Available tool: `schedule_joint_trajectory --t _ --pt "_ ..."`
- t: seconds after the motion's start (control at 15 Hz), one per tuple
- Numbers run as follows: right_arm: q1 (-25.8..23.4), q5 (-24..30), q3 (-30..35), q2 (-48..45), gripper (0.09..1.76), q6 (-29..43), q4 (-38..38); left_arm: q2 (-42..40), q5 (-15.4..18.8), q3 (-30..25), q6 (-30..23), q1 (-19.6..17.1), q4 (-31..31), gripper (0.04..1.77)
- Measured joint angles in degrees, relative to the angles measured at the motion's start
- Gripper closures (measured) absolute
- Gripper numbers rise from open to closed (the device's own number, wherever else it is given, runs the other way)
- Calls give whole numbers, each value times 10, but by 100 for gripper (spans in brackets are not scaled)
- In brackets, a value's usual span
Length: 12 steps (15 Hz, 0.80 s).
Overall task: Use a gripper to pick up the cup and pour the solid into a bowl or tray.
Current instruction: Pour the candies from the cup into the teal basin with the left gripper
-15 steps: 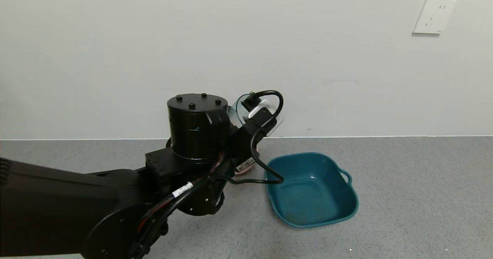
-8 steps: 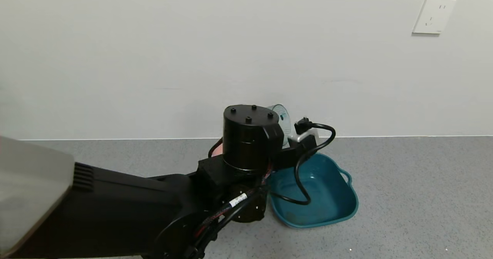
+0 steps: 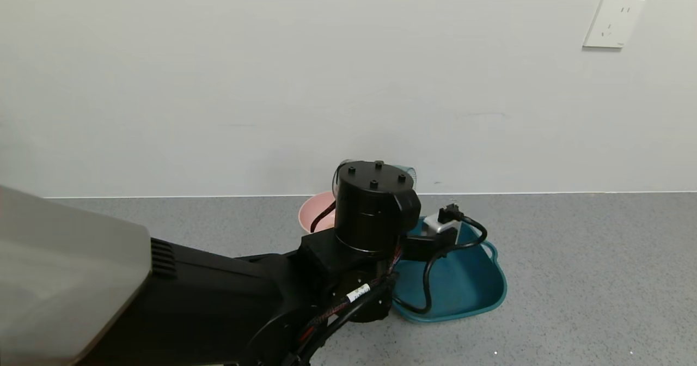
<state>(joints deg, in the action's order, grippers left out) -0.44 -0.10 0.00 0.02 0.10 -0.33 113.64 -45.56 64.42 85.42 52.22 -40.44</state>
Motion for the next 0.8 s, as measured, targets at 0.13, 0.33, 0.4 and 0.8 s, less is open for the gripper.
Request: schedule_joint_trajectory --t 0.13,0.33,0.4,0.8 --pt "0 0 0 0 14 0 0 8 3 4 72 2 -46 53" --pt "0 0 0 0 14 0 0 32 6 6 177 10 -145 53" --pt "0 0 0 0 14 0 0 43 8 5 212 14 -173 53" --pt "0 0 0 0 14 0 0 76 20 -10 297 52 -180 53"
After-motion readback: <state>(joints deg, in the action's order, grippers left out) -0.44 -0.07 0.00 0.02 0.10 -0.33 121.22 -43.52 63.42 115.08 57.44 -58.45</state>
